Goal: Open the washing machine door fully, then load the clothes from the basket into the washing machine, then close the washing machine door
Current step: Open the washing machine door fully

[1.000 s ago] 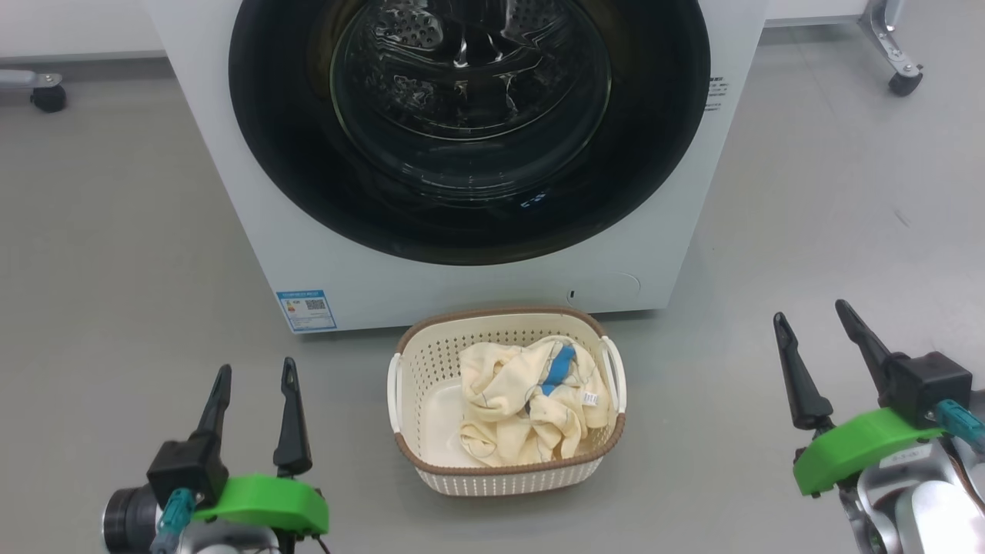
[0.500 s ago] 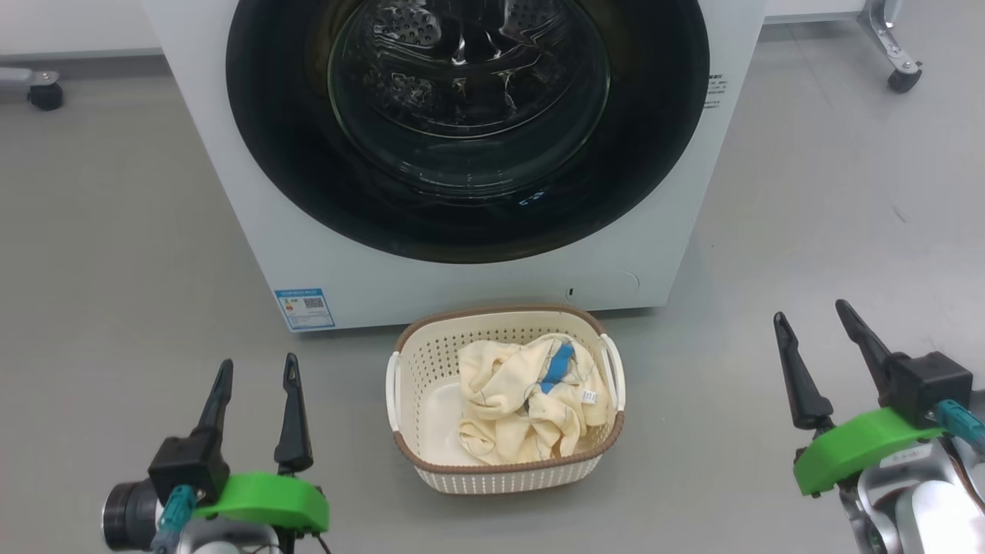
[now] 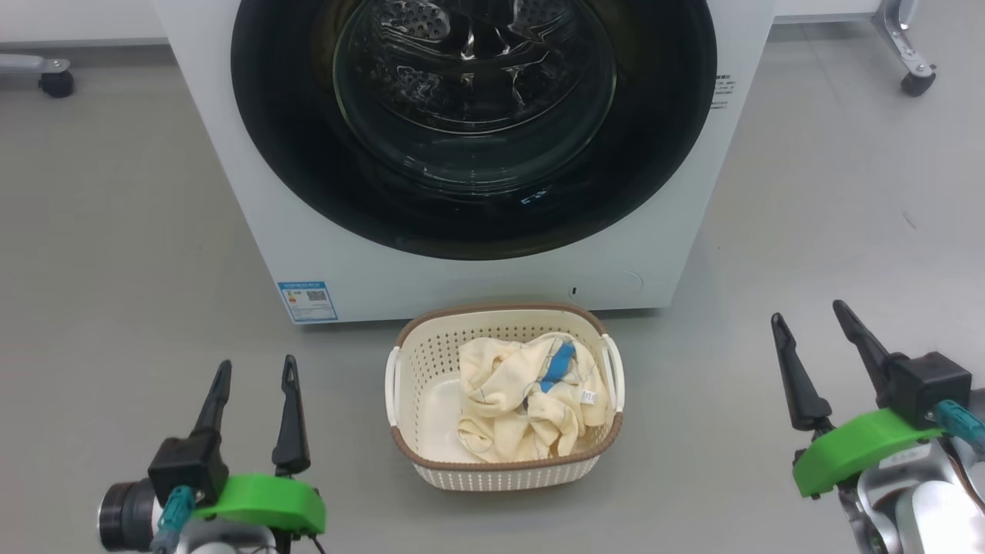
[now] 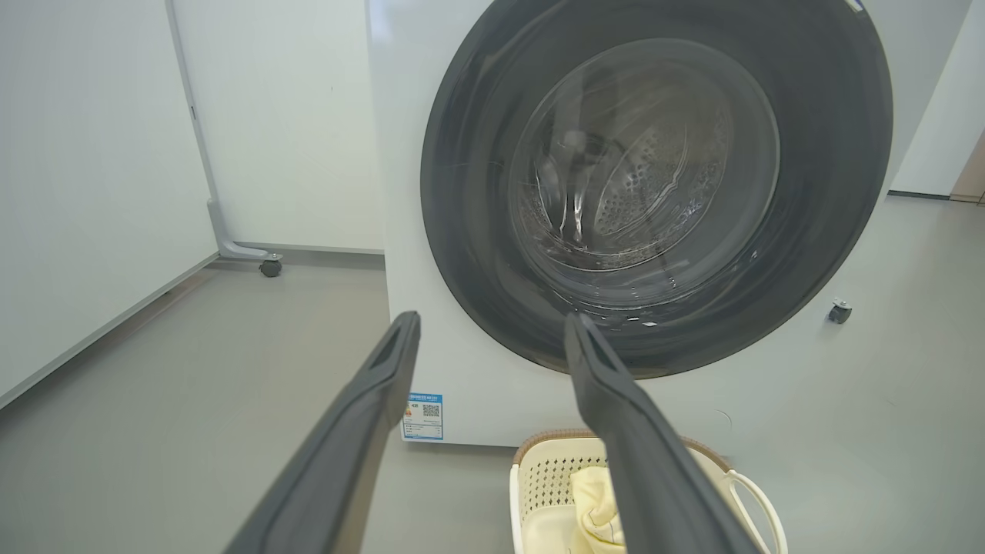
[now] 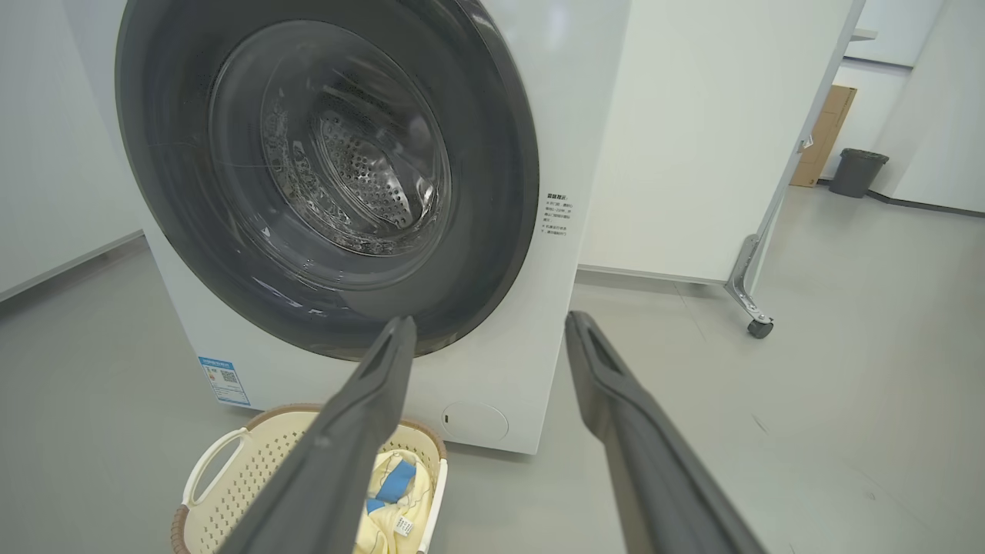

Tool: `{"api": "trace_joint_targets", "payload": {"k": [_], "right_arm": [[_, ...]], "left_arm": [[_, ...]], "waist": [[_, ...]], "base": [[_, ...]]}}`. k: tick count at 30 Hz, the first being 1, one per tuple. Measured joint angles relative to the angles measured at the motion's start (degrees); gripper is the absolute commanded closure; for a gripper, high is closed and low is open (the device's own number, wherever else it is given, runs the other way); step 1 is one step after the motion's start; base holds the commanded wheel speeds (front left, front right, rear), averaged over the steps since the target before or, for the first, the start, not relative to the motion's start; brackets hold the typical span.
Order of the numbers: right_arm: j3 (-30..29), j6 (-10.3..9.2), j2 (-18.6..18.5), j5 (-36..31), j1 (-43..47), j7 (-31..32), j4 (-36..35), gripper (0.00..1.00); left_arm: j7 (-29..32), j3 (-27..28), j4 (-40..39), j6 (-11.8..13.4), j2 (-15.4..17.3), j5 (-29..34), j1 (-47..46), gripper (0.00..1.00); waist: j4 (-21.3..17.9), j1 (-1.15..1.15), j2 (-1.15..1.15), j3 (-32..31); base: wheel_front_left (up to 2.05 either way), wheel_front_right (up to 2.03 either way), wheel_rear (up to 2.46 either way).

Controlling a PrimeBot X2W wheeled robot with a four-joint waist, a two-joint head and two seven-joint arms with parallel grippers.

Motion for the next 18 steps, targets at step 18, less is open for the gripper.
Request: {"api": "trace_joint_targets", "payload": {"k": [18], "right_arm": [[-0.52, 0.00, 0.13, -0.01, -0.18, 0.00, -0.14, 0.00]], "left_arm": [[0.00, -0.75, 0.01, 0.48, 0.48, -0.10, -1.18, 0.00]], "waist": [[-0.40, 0.00, 0.00, 0.66]], "base": [[1.23, 1.23, -2.46]]}}
